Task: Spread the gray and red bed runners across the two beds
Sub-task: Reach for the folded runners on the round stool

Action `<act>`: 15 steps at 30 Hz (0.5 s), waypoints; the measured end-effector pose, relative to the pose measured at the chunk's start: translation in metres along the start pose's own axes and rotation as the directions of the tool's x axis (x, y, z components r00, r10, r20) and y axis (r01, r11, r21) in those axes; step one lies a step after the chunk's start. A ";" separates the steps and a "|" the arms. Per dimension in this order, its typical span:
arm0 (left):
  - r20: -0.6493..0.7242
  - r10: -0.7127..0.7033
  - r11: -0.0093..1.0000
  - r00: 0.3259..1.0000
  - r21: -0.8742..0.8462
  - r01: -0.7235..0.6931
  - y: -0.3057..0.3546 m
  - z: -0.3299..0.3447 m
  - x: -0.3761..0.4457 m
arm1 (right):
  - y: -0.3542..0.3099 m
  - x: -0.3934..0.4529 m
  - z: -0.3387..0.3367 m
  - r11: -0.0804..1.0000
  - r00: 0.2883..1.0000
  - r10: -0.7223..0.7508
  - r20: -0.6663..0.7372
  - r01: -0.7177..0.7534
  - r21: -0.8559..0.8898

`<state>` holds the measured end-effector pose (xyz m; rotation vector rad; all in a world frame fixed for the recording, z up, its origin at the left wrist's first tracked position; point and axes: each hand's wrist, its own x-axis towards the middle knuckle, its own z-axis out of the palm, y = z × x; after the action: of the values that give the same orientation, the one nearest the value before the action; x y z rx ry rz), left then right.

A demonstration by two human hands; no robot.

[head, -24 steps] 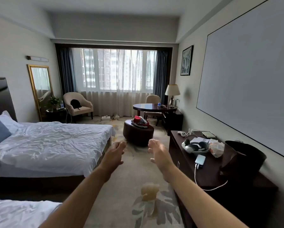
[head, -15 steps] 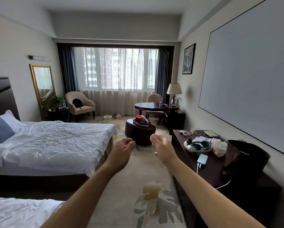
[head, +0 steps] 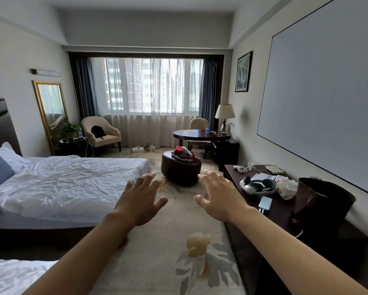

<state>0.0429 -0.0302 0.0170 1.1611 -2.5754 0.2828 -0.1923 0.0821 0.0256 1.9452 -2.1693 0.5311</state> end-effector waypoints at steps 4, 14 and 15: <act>0.055 -0.003 0.999 0.998 -0.045 0.006 -0.015 0.004 0.009 | -0.005 0.013 0.009 1.000 1.000 0.009 0.006 -0.009 -0.001; 0.090 0.019 0.991 0.996 -0.137 -0.006 -0.046 0.040 0.051 | -0.003 0.063 0.049 1.000 1.000 0.005 0.025 -0.005 0.016; 0.094 0.017 0.990 0.995 -0.142 -0.003 -0.047 0.045 0.061 | 0.000 0.071 0.053 1.000 1.000 0.005 0.028 -0.006 0.020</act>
<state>0.0319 -0.1165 -0.0009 1.1360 -2.6346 0.0457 -0.1964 -0.0040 0.0025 1.9690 -2.1950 0.5324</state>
